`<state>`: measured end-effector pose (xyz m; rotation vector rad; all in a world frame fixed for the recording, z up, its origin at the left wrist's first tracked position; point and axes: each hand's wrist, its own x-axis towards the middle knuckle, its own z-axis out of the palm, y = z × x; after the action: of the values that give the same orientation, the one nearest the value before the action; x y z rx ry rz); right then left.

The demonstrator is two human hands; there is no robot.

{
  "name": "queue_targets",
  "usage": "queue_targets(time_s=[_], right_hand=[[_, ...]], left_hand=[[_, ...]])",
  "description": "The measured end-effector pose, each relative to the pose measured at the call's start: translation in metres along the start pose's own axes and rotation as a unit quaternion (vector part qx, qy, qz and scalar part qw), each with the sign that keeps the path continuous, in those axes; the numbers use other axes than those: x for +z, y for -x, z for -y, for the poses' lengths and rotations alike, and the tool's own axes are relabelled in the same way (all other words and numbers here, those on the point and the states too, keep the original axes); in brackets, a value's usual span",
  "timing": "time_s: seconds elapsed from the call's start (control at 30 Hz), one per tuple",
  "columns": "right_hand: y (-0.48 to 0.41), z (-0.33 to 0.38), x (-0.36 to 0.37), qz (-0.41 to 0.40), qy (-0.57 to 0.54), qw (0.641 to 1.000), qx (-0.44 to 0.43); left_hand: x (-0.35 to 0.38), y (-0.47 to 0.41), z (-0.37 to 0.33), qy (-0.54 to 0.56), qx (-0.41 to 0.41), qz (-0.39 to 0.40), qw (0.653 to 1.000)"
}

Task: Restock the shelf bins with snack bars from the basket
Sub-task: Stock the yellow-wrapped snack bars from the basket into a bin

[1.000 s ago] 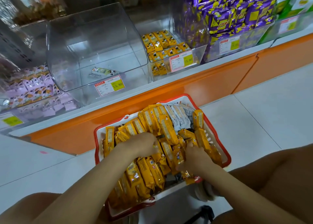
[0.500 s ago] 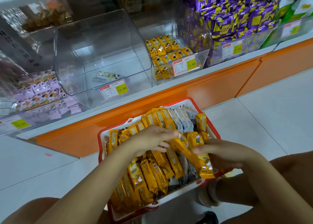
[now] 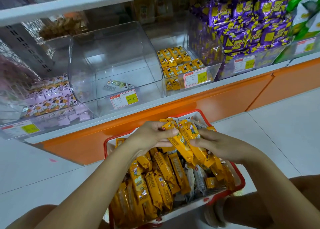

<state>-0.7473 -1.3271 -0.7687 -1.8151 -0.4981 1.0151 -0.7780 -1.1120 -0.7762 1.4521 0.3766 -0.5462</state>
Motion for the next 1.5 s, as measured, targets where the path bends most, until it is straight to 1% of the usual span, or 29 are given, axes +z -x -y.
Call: queue_targets(time_s=[0.1, 0.13, 0.17, 0.27, 0.33, 0.4, 0.43, 0.5, 0.57, 0.63, 0.7, 0.83, 0.93, 1.0, 1.03, 1.07, 1.1, 1.13, 1.17, 1.2, 1.23, 1.27, 1.33, 1.4, 1.5], right_hand=[[-0.001, 0.007, -0.003, -0.003, 0.060, 0.997, -0.056], [-0.003, 0.008, -0.002, -0.027, 0.077, 0.993, -0.082], [-0.005, 0.010, 0.000, -0.068, 0.098, 0.987, -0.109], [-0.008, 0.014, 0.010, -0.193, 0.186, 0.945, -0.185], [-0.008, 0.019, 0.018, -0.246, 0.228, 0.918, -0.211], [-0.011, 0.024, 0.019, -0.274, 0.235, 0.906, -0.220], [-0.013, 0.025, 0.017, -0.276, 0.231, 0.906, -0.224], [-0.018, 0.028, 0.010, -0.254, 0.255, 0.903, -0.237], [-0.019, 0.031, 0.003, -0.215, 0.287, 0.906, -0.223], [-0.021, 0.035, 0.001, -0.192, 0.294, 0.914, -0.202], [-0.025, 0.039, 0.004, -0.200, 0.306, 0.906, -0.213], [-0.035, 0.047, 0.011, -0.255, 0.307, 0.868, -0.295], [-0.044, 0.054, 0.014, -0.276, 0.317, 0.854, -0.306], [-0.049, 0.060, 0.013, -0.291, 0.286, 0.859, -0.308], [-0.052, 0.064, 0.010, -0.294, 0.239, 0.873, -0.308], [-0.055, 0.070, 0.005, -0.289, 0.166, 0.893, -0.304], [-0.058, 0.076, -0.003, -0.281, 0.078, 0.911, -0.292], [-0.061, 0.081, -0.014, -0.280, 0.005, 0.921, -0.271], [-0.064, 0.088, -0.028, -0.293, -0.027, 0.923, -0.248], [-0.069, 0.096, -0.043, -0.318, -0.007, 0.920, -0.228], [-0.077, 0.102, -0.060, -0.352, 0.047, 0.911, -0.209], [-0.086, 0.109, -0.077, -0.385, 0.119, 0.896, -0.188], [-0.115, 0.119, -0.112, -0.424, 0.251, 0.857, -0.149], [-0.151, 0.123, -0.143, -0.428, 0.370, 0.819, -0.093], [-0.199, 0.123, -0.171, -0.403, 0.509, 0.760, 0.011]], left_hand=[[0.000, 0.000, -0.005, -0.007, 0.024, 0.008, 1.000], [0.000, 0.000, -0.006, -0.005, 0.033, 0.006, 0.999], [0.000, 0.001, -0.008, -0.002, 0.043, 0.002, 0.999], [-0.001, 0.002, -0.015, 0.013, 0.071, -0.003, 0.997], [-0.002, 0.003, -0.021, 0.021, 0.093, 0.000, 0.995], [-0.003, 0.005, -0.026, 0.022, 0.112, -0.012, 0.993], [-0.004, 0.005, -0.028, 0.022, 0.120, -0.022, 0.992], [-0.007, 0.005, -0.032, 0.027, 0.130, -0.043, 0.990], [-0.011, 0.005, -0.035, 0.029, 0.136, -0.064, 0.988], [-0.014, 0.005, -0.038, 0.029, 0.141, -0.077, 0.987], [-0.016, 0.006, -0.043, 0.036, 0.153, -0.087, 0.984], [-0.021, 0.007, -0.054, 0.054, 0.199, -0.123, 0.971], [-0.025, 0.007, -0.060, 0.076, 0.227, -0.150, 0.959], [-0.026, 0.008, -0.064, 0.072, 0.240, -0.166, 0.954], [-0.027, 0.008, -0.067, 0.048, 0.248, -0.181, 0.951], [-0.030, 0.008, -0.069, -0.006, 0.262, -0.210, 0.942], [-0.035, 0.009, -0.071, -0.090, 0.278, -0.257, 0.921], [-0.041, 0.009, -0.073, -0.194, 0.294, -0.314, 0.882], [-0.048, 0.011, -0.076, -0.286, 0.304, -0.360, 0.834], [-0.056, 0.011, -0.076, -0.347, 0.303, -0.386, 0.799], [-0.065, 0.011, -0.076, -0.385, 0.287, -0.396, 0.783], [-0.072, 0.009, -0.074, -0.410, 0.261, -0.397, 0.779], [-0.082, 0.006, -0.069, -0.439, 0.210, -0.378, 0.787], [-0.084, 0.004, -0.065, -0.468, 0.181, -0.343, 0.794], [-0.085, 0.003, -0.063, -0.497, 0.171, -0.314, 0.791]])
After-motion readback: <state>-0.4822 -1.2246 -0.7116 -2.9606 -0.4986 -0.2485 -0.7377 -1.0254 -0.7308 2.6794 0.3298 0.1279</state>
